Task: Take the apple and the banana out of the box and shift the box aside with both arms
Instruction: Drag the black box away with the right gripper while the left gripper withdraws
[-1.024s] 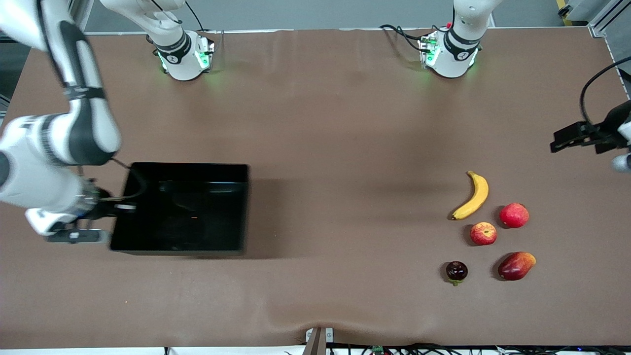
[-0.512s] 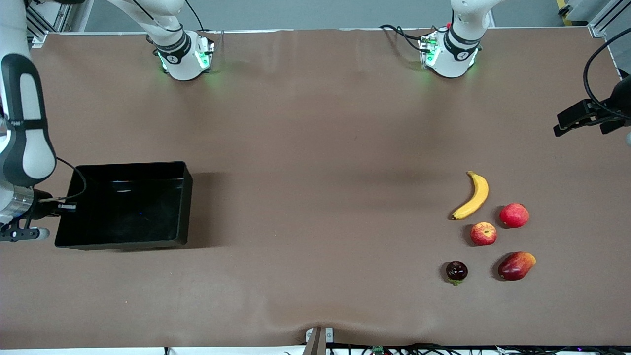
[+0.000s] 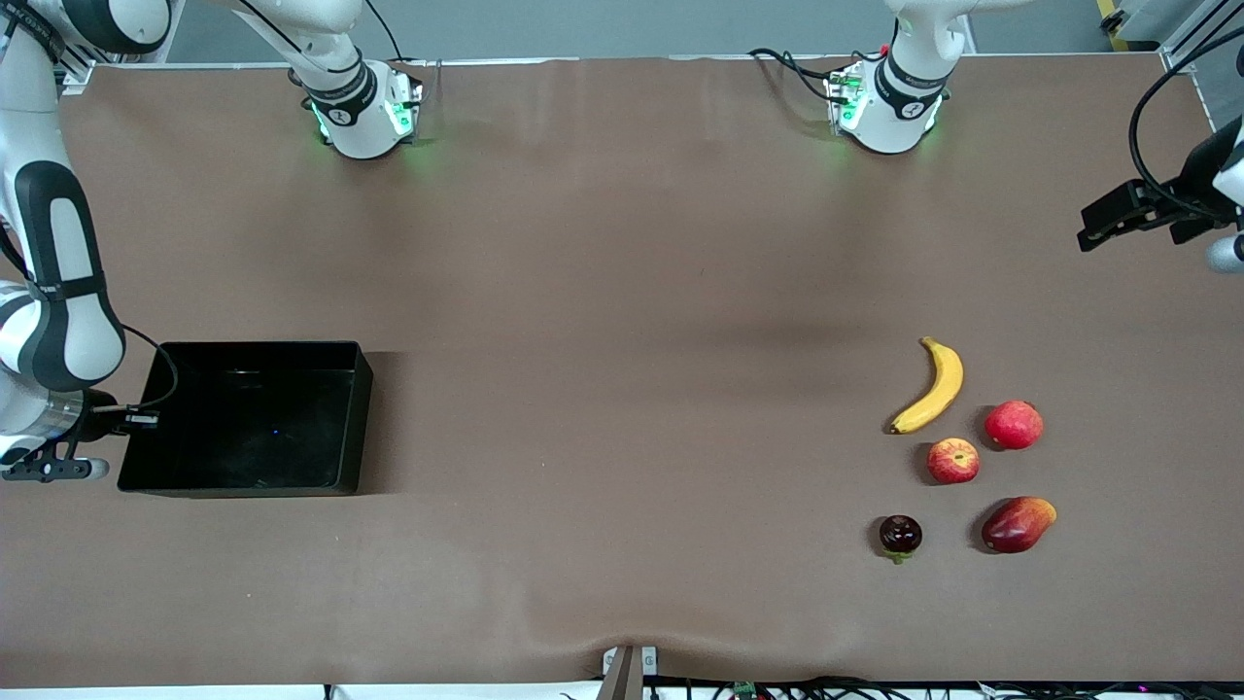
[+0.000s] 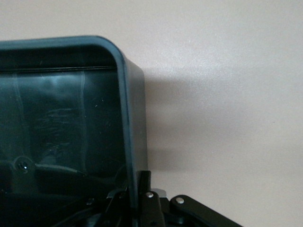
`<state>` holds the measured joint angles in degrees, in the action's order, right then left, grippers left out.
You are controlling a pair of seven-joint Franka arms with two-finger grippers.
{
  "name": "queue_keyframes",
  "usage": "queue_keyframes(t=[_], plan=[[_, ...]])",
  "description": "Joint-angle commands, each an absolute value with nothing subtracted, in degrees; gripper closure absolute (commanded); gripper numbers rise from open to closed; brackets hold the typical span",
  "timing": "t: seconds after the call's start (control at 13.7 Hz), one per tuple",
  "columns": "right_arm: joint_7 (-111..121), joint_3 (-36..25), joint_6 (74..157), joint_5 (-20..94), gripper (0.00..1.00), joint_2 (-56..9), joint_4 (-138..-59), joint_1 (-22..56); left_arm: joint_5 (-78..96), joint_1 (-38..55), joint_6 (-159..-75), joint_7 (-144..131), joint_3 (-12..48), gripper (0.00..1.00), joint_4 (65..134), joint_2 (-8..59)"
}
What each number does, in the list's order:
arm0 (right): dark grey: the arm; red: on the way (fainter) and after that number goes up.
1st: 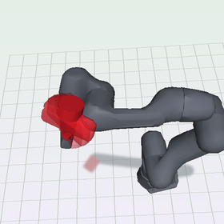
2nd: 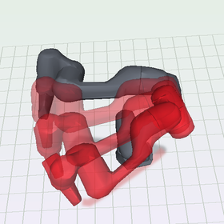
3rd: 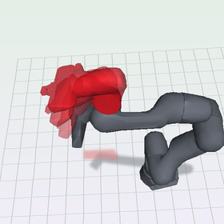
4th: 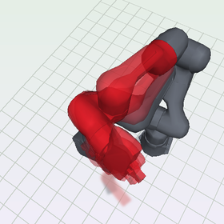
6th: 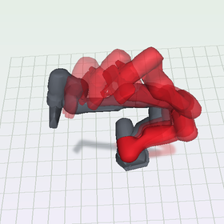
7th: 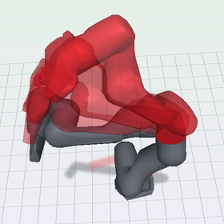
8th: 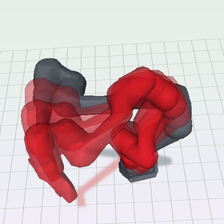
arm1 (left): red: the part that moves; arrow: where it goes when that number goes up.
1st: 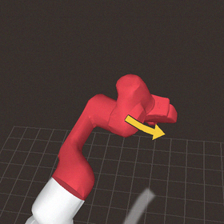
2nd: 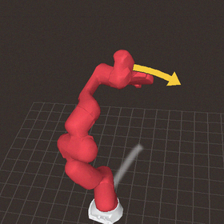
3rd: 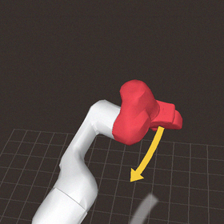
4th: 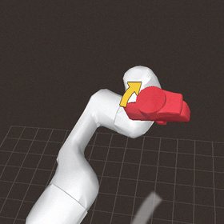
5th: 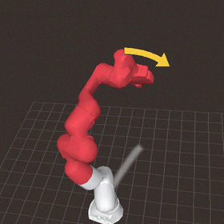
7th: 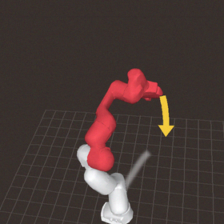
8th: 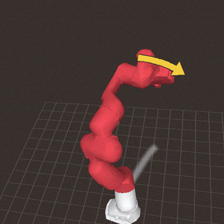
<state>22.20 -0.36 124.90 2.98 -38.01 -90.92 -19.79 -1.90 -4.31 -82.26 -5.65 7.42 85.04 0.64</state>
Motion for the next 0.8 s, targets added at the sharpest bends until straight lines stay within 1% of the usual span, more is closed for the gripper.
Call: queue_keyframes(t=[0.0,0.07,0.37,0.59,0.73], plan=[[22.2,1.1,123.7,3.5,0.38,-38.2,-89.2,-21.2,-0.7,-3.9,-82.9,-6.3,7.1,0.00,87.1,-1.0],[22.1,1.1,123.7,3.5,0.00,-38.2,-89.1,-21.3,-0.8,-3.8,-83.1,-6.3,7.2,0.00,87.1,-0.6],[22.4,1.1,122.6,2.9,0.00,-37.0,-86.8,-21.0,-0.8,-3.8,-83.5,-6.4,7.2,0.00,87.3,-0.4],[22.1,1.1,121.4,2.6,0.00,-32.4,-86.4,-20.0,-1.1,-3.7,-83.5,-6.4,7.2,0.00,87.2,-0.4],[20.7,1.1,118.9,2.6,0.00,-29.6,-86.4,-17.9,-1.2,-3.8,-83.5,-6.5,7.7,0.00,87.2,-0.4]])
